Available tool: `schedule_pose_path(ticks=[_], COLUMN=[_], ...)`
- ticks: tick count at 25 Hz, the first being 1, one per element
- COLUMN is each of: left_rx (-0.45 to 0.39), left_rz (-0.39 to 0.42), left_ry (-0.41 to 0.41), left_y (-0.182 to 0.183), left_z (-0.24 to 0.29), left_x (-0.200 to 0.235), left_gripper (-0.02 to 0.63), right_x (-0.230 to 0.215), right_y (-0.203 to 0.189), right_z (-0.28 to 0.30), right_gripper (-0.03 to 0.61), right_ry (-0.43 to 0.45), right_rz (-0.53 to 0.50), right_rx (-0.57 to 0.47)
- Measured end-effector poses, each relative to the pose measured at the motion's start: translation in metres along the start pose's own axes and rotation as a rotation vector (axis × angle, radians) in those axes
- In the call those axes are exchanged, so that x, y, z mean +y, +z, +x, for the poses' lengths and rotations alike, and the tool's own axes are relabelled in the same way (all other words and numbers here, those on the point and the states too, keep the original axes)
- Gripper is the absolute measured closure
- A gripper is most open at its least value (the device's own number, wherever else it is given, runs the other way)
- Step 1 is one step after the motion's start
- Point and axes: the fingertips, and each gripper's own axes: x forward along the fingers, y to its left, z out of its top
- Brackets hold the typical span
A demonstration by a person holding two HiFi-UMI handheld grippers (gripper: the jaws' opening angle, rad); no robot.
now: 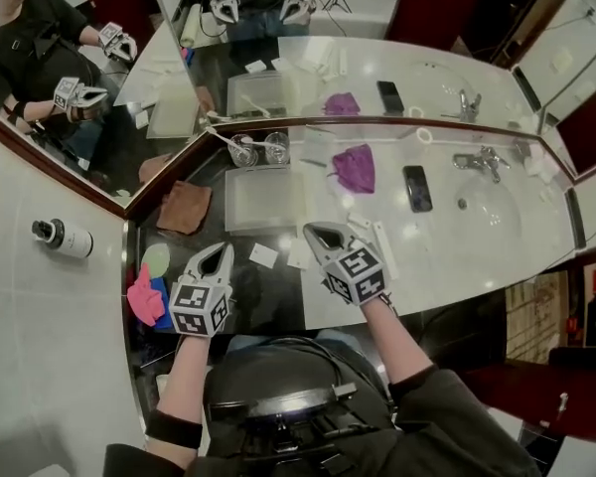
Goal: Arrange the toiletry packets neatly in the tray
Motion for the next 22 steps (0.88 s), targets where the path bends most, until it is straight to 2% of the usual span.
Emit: schedule_pose_path(ticks=[5,9,20,21,22], left_rx=[-0.009,-0.008,0.041,0.059,0.082], left_rz=[0.013,-0.020,-0.002,-0.005,-0.010], left_ry=[-0.003,-0.019,-0.025,-0.031,-0.040], left_y=[-0.002,-0.004,-0.020,-0.024,-0.030], left_z=[-0.004,0.000,0.011,0.014,0.018], left_x=[-0.003,-0.008,-0.017,-0.018,-0.020], left_gripper=[0.614,0.614,0.611,0.599,0.552], right_x=[0.005,0.003,-0.007,-0.007,-0.007], right_y=[-0.006,-0.007,-0.026,-0.028,-0.029], right_z=[0.000,-0.005,-0.015,-0.014,-0.014], right_gripper=[0.569,0.569,0.569,0.569,0.569], right_ry=[0.007,0.000,-0.020,-0.018,-0.016], right_rz=[-0.002,0.007,0.020,0.015,0.008], right_rx=[0.021,0.025,0.044,0.050,0.058])
